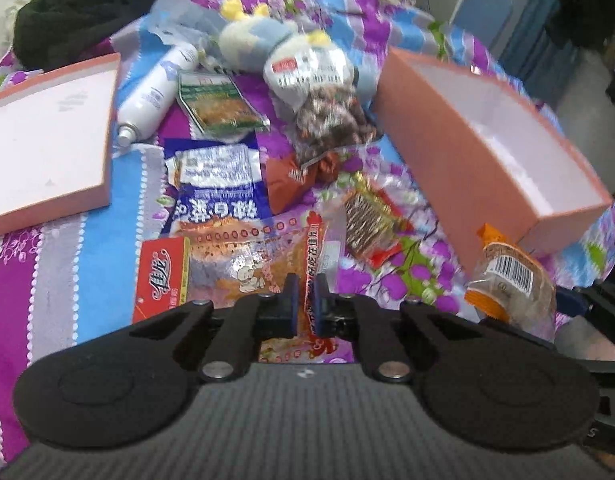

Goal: Organize snacks
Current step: 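Grasp a red snack stick with the left tool while the right carries the bag toward the box, then lower the stick and bag into the pink box and open both tools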

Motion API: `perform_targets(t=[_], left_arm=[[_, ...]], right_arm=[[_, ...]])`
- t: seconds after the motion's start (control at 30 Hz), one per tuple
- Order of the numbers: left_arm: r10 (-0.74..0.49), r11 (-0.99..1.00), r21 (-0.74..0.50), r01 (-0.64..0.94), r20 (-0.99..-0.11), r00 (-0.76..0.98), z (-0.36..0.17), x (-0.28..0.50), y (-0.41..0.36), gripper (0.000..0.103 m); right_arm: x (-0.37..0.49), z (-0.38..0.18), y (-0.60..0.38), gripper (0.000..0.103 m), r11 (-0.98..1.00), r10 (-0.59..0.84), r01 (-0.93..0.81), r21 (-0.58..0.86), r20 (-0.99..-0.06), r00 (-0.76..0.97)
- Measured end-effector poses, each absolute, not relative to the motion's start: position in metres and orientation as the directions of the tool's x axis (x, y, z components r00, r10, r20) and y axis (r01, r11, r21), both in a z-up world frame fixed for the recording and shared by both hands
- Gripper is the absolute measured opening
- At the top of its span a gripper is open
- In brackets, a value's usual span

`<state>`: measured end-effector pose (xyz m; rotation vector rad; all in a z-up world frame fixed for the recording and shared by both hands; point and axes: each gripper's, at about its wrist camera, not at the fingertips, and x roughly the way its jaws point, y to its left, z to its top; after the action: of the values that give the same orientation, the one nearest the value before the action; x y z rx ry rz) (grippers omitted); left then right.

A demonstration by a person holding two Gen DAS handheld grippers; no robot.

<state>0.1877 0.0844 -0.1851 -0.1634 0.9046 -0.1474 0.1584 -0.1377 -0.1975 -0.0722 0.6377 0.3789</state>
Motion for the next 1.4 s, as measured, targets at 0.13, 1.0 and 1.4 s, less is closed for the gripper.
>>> perform_targets(t=[0.13, 1.0, 1.4], left_arm=[[-0.219, 0.967, -0.25, 0.045, -0.729, 0.648, -0.162, 0.176, 0.086, 0.007], [-0.418, 0.906, -0.325, 0.269, -0.594, 0.687, -0.069, 0.17, -0.012, 0.006], [-0.491, 0.87, -0.302, 0.389, -0.586, 0.645, -0.039, 0.282, -0.08, 0.006]], right_arm=[[0.154, -0.178, -0.143, 0.06, 0.94, 0.308, -0.337, 0.056, -0.565, 0.766], [0.135, -0.117, -0.223, 0.06, 0.988, 0.152, -0.152, 0.039, -0.483, 0.862], [0.194, -0.087, -0.281, 0.06, 0.999, 0.049, -0.048, 0.014, -0.438, 0.898]])
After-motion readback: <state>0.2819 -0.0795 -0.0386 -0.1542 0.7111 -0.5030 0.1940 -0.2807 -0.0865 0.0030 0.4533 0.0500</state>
